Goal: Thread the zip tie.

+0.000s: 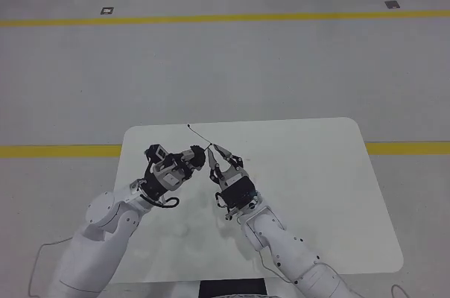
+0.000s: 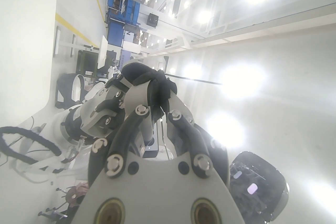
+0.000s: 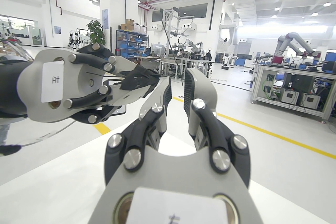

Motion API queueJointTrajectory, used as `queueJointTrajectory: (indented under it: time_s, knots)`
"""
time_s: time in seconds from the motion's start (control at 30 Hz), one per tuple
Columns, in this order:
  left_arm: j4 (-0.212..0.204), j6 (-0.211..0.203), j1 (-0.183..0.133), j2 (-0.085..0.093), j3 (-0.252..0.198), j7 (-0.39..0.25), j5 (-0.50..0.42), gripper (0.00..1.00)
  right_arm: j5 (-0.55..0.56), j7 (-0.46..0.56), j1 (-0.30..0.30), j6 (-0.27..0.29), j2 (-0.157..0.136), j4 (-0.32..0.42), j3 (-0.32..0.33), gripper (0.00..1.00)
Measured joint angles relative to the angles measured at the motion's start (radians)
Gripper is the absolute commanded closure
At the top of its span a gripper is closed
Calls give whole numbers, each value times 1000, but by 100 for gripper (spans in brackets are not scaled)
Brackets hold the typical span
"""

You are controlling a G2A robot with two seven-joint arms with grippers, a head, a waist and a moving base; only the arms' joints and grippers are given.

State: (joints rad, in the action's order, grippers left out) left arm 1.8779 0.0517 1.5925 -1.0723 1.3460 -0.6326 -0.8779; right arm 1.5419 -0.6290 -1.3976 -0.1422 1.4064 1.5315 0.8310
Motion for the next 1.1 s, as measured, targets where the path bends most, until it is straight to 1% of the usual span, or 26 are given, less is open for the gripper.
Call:
queueJointTrajectory:
  time_s: [0.03, 0.27, 0.47, 0.57, 0.83, 1.1]
  knots:
    - [0, 0, 1, 0, 0, 0, 0, 100, 1, 0, -1, 0, 0, 0, 1, 84]
    - [3, -1, 4, 0, 1, -2, 0, 100, 10, 2, -6, 1, 3, 5, 9, 85]
    - [5, 0, 7, 0, 2, -1, 2, 100, 18, 4, -12, 6, 5, 8, 15, 92]
    - [6, 1, 9, 0, 3, 0, 3, 100, 23, 4, -14, 9, 5, 9, 18, 100]
    - [8, 2, 11, 0, 2, 5, 5, 100, 28, 4, -20, 10, 7, 8, 19, 100]
    - [8, -1, 11, -1, 0, 5, 3, 100, 28, 10, -14, -6, 2, 3, 7, 100]
